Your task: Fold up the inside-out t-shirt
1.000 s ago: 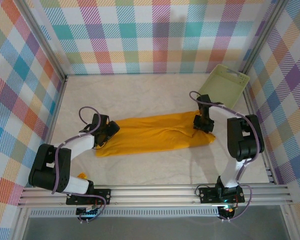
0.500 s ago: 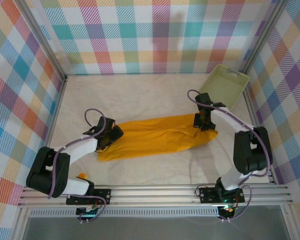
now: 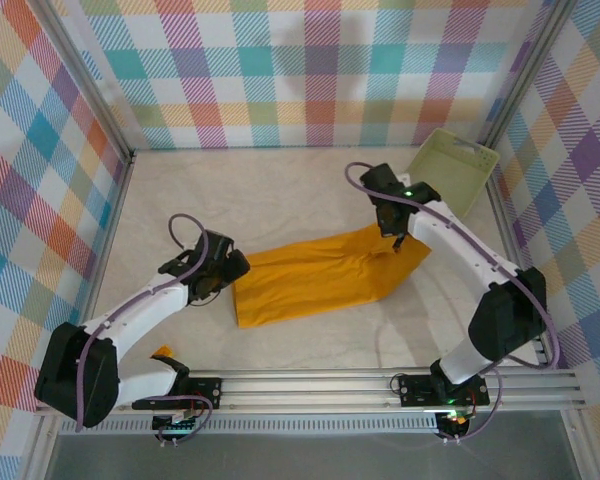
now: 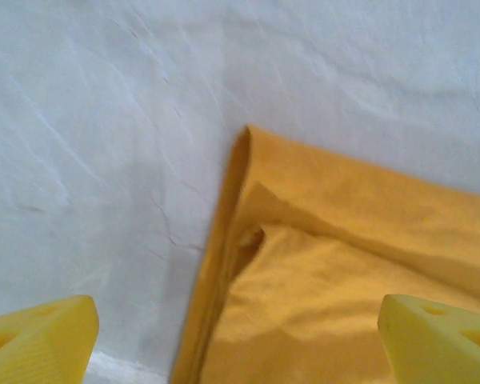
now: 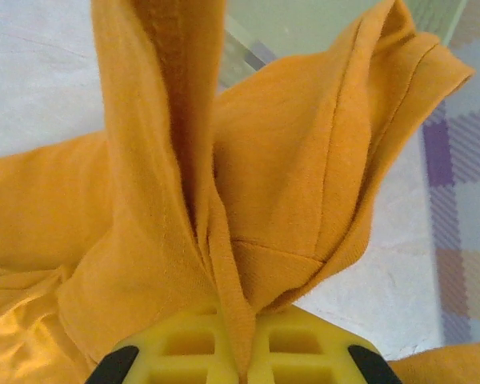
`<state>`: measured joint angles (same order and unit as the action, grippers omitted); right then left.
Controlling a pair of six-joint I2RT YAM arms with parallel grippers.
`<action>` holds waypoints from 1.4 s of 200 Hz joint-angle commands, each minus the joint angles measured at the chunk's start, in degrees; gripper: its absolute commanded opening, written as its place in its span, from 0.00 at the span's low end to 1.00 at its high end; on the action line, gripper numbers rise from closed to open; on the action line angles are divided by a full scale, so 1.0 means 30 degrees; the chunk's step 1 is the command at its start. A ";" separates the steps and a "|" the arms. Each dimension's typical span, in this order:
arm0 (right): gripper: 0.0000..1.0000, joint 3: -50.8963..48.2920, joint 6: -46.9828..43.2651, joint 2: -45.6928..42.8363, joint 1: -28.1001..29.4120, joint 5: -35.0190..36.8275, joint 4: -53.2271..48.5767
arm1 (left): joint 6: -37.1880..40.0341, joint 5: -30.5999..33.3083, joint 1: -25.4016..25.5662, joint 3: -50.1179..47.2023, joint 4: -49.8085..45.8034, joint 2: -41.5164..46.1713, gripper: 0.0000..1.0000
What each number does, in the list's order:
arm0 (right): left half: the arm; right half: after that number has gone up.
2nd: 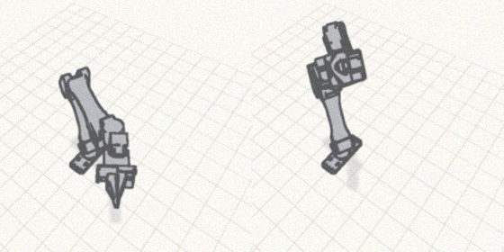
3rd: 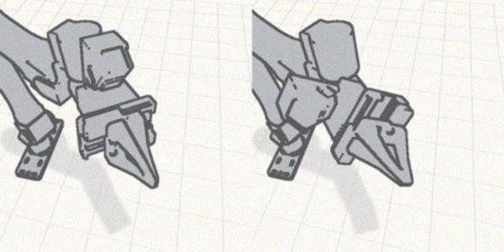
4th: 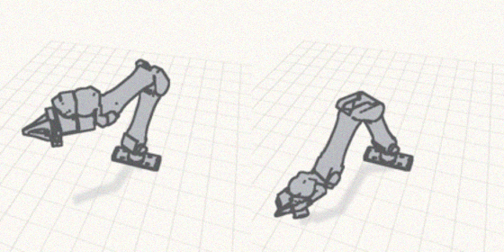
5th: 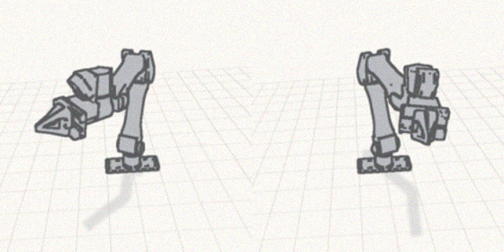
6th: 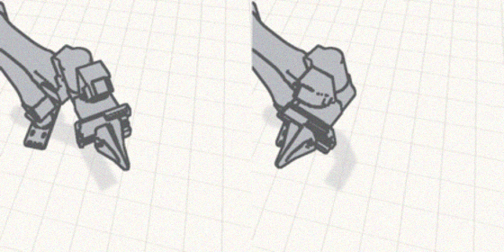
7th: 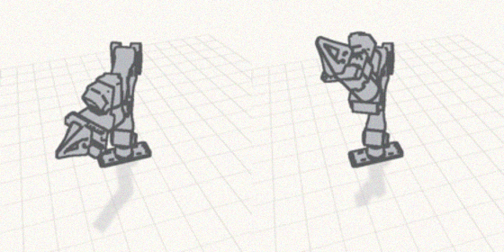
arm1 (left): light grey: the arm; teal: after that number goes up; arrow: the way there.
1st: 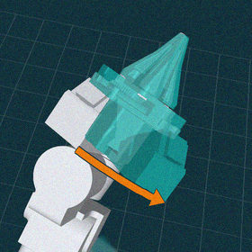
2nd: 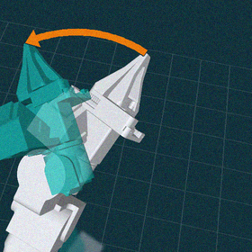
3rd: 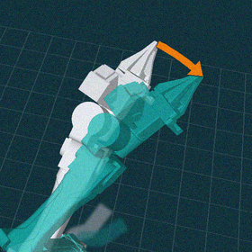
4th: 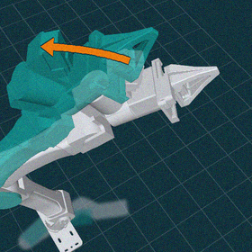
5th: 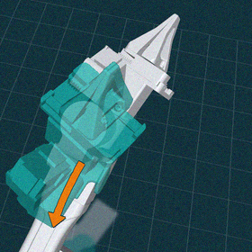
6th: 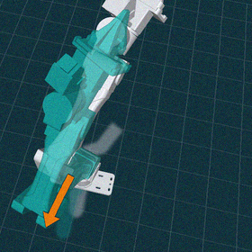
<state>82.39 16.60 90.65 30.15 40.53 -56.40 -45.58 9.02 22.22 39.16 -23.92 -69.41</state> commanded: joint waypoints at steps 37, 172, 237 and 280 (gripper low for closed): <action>0.00 0.5463 -0.0977 0.3615 0.4745 0.0648 -0.3359 | 0.0669 -0.2390 -0.0785 -0.1243 0.1724 -0.1541 0.84; 0.00 0.6364 0.5431 0.5892 0.7732 -1.1508 0.2048 | -0.0505 -0.4126 0.0835 -0.4224 0.6955 -0.3263 0.38; 0.00 0.7056 0.7162 0.8052 0.8775 -1.2472 0.3994 | -0.0778 -0.3680 0.1354 -0.4599 0.7203 -0.2998 0.32; 0.00 0.7728 0.7964 0.9389 0.9241 -1.2586 0.4563 | -0.0860 -0.3530 0.1702 -0.4834 0.7357 -0.2742 0.32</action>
<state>102.19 37.67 116.95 56.80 4.51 -45.30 -46.76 6.85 24.67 27.16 -8.86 -74.65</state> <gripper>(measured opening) 0.077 0.326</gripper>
